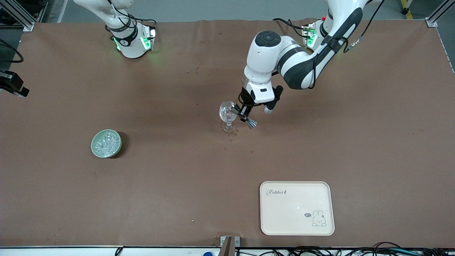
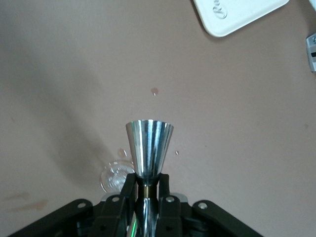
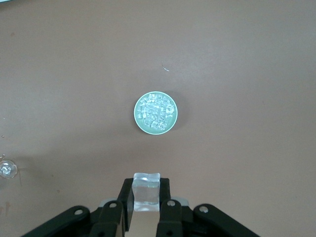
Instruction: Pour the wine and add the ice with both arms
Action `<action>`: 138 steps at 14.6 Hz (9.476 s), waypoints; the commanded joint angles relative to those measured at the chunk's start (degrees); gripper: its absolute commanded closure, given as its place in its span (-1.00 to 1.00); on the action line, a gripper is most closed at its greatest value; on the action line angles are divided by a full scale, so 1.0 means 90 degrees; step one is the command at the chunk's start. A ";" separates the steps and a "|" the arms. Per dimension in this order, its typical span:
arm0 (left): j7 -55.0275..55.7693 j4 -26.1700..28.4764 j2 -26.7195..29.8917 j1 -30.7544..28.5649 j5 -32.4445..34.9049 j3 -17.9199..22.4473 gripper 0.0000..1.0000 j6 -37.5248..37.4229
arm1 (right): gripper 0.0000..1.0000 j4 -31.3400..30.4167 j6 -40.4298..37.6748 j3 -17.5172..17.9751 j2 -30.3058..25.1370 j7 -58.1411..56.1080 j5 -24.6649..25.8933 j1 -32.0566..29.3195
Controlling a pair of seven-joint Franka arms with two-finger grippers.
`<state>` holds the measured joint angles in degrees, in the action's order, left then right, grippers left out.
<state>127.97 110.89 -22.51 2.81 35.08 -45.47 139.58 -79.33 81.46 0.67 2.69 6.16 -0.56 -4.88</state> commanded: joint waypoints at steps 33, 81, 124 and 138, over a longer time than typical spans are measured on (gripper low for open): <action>0.3146 -0.1071 -0.0303 0.0644 0.2179 -0.0106 0.99 -0.2582 | 0.98 -0.0170 0.0099 0.0218 -0.0113 0.0553 -0.0094 0.0571; -0.8877 -0.4040 -0.3642 0.0205 -1.3716 0.5442 -1.00 -0.0712 | 0.64 -0.0580 0.3605 0.2992 0.3256 0.6318 0.0707 0.3023; -1.4063 -0.2409 0.2433 0.0097 -0.4074 0.4818 -1.00 -0.5185 | -1.00 -0.0355 0.0275 -0.0504 -0.0318 -0.0333 0.0062 0.0474; -1.3545 -0.2291 0.2502 0.0058 -0.3996 0.4740 -1.00 -0.5118 | -1.00 -0.0355 0.0236 -0.0504 -0.0318 -0.0333 0.0062 0.0513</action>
<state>5.47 90.84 -0.36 3.70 -0.28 -2.45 94.03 -82.70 84.08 -3.94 -0.02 3.82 0.64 -0.25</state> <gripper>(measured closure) 0.000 0.000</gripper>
